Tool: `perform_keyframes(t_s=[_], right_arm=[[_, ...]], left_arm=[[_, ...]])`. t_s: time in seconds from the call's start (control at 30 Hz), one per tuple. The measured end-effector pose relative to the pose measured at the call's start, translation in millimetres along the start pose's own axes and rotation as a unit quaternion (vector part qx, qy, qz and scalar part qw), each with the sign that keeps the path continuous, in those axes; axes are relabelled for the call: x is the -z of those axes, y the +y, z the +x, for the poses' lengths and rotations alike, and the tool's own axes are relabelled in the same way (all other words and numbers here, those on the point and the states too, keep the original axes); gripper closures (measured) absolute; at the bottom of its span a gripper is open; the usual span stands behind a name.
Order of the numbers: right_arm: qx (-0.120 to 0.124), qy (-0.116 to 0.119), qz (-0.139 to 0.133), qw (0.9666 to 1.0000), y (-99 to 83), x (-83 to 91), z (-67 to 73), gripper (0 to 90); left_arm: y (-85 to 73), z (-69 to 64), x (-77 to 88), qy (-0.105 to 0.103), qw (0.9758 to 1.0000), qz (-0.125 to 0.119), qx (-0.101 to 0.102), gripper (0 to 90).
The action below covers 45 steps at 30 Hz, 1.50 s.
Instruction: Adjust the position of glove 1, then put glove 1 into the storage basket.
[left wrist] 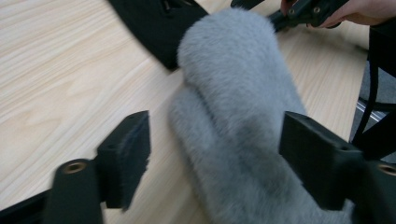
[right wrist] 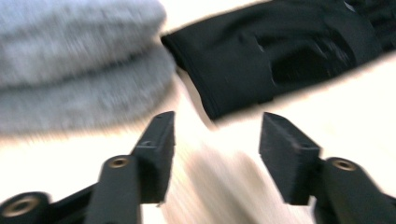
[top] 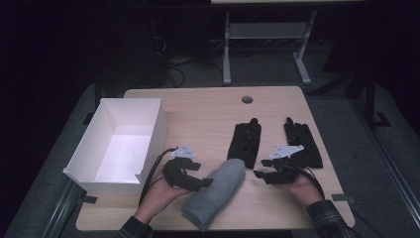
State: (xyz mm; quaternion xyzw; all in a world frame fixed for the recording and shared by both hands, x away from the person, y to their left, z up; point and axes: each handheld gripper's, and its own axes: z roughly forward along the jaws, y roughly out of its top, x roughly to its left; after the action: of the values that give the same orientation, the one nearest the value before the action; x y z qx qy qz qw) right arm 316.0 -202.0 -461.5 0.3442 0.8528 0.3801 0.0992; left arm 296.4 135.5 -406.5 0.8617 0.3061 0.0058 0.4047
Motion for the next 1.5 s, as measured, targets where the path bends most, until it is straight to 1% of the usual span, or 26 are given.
perform_keyframes(t_s=[0.03, 0.13, 0.27, 0.3, 0.33, 0.4, 0.5, 0.53, 0.57, 0.6, 0.63, 0.67, 0.7, 0.8, 0.83, 0.87, 1.0, 1.07, 1.2, 1.27, 1.3, 1.33, 1.37, 1.4, 1.43, 1.5], right_arm=[[0.000, 0.000, 0.000, 1.0000, 0.0, 0.0, 0.0, 42.8], [-0.001, -0.009, 0.004, 0.9999, -9.0, 5.9, -1.0, 36.7], [-0.001, -0.016, 0.008, 0.9998, -23.0, 13.8, -2.1, 31.5], [0.001, -0.018, 0.004, 0.9998, -29.6, 16.6, -2.6, 29.7], [-0.002, -0.019, 0.003, 0.9998, -32.1, 17.5, -2.5, 29.6], [0.001, -0.019, 0.004, 0.9998, -34.1, 18.1, -3.4, 29.2], [0.003, -0.024, 0.008, 0.9997, -36.7, 18.1, -3.4, 28.0], [0.003, -0.024, 0.008, 0.9997, -36.7, 18.1, -3.4, 28.0], [0.006, -0.025, 0.009, 0.9996, -36.6, 17.9, -3.3, 27.7], [0.007, -0.026, 0.009, 0.9996, -36.7, 17.5, -2.7, 27.3], [0.012, -0.027, 0.007, 0.9995, -37.2, 17.1, -2.8, 26.9], [0.013, -0.027, 0.006, 0.9995, -37.5, 17.1, -2.7, 26.8], [0.013, -0.027, 0.006, 0.9995, -37.6, 17.1, -2.8, 26.7], [0.012, -0.026, 0.004, 0.9996, -38.0, 16.8, -2.5, 26.1], [0.012, -0.026, 0.004, 0.9996, -38.0, 16.8, -2.5, 26.1], [0.013, -0.026, 0.003, 0.9996, -38.1, 16.6, -2.6, 25.9], [0.019, -0.022, -0.004, 0.9996, -39.9, 16.0, -3.4, 22.8], [0.018, -0.019, -0.009, 0.9996, -41.2, 15.3, -3.1, 21.1], [0.025, -0.017, -0.009, 0.9995, -41.1, 14.6, -3.7, 19.2], [0.026, -0.016, -0.008, 0.9995, -40.9, 14.4, -3.8, 18.8], [0.026, -0.016, -0.008, 0.9995, -40.9, 14.3, -3.8, 18.7], [0.026, -0.016, -0.008, 0.9995, -40.9, 14.3, -3.8, 18.7], [0.026, -0.016, -0.008, 0.9995, -40.9, 14.3, -3.8, 18.6], [0.026, -0.016, -0.008, 0.9995, -40.9, 14.3, -3.8, 18.4], [0.026, -0.016, -0.008, 0.9995, -40.9, 14.3, -3.8, 18.4], [0.025, -0.015, -0.008, 0.9996, -40.7, 14.0, -3.3, 17.3]], left_arm=[[0.0, 0.0, 0.0, 0.000, 1.0000, 0.000, 0.000, 18.4], [5.2, -2.1, -7.2, -0.003, 0.9999, 0.008, -0.011, 14.8], [8.6, -4.8, -20.5, -0.009, 0.9996, 0.022, -0.018, 13.2], [8.4, -5.9, -24.1, -0.008, 0.9994, 0.027, -0.019, 12.9], [7.5, -6.7, -31.1, -0.007, 0.9990, 0.037, -0.025, 12.9], [6.6, -6.6, -34.3, -0.004, 0.9988, 0.040, -0.027, 12.8], [3.7, -6.1, -43.0, -0.001, 0.9985, 0.049, -0.023, 12.7], [2.9, -4.9, -44.7, 0.001, 0.9976, 0.061, -0.033, 12.7], [1.1, -6.0, -48.9, -0.001, 0.9982, 0.056, -0.019, 12.7], [0.5, -3.9, -49.5, -0.006, 0.9973, 0.068, -0.027, 12.7], [-1.1, -3.8, -52.6, -0.007, 0.9975, 0.067, -0.022, 12.7], [-2.5, -1.9, -54.4, -0.007, 0.9970, 0.073, -0.026, 12.6], [-4.3, -1.5, -56.7, -0.012, 0.9975, 0.068, -0.015, 12.6], [-7.7, 2.9, -60.5, -0.027, 0.9962, 0.081, -0.013, 12.6], [-7.7, 2.9, -60.5, -0.027, 0.9962, 0.081, -0.013, 12.6], [-8.7, 1.9, -62.7, -0.030, 0.9964, 0.080, -0.006, 12.6], [-9.9, 1.1, -66.2, -0.036, 0.9955, 0.087, -0.011, 13.4], [-9.7, 0.5, -66.3, -0.038, 0.9952, 0.089, -0.016, 15.1], [-9.7, -0.7, -66.1, -0.049, 0.9945, 0.090, -0.022, 24.9], [-9.6, -1.8, -66.2, -0.056, 0.9940, 0.092, -0.023, 34.7], [-8.9, -1.4, -66.2, -0.067, 0.9929, 0.096, -0.021, 39.6], [-8.9, -1.4, -66.2, -0.067, 0.9929, 0.096, -0.021, 43.8], [-8.8, 0.1, -66.8, -0.079, 0.9921, 0.097, -0.013, 48.1], [-8.8, 0.1, -66.8, -0.079, 0.9921, 0.097, -0.013, 51.4], [-8.8, 0.8, -66.7, -0.083, 0.9916, 0.099, -0.007, 51.4], [-9.3, 3.8, -66.8, -0.095, 0.9904, 0.100, 0.001, 58.6]])
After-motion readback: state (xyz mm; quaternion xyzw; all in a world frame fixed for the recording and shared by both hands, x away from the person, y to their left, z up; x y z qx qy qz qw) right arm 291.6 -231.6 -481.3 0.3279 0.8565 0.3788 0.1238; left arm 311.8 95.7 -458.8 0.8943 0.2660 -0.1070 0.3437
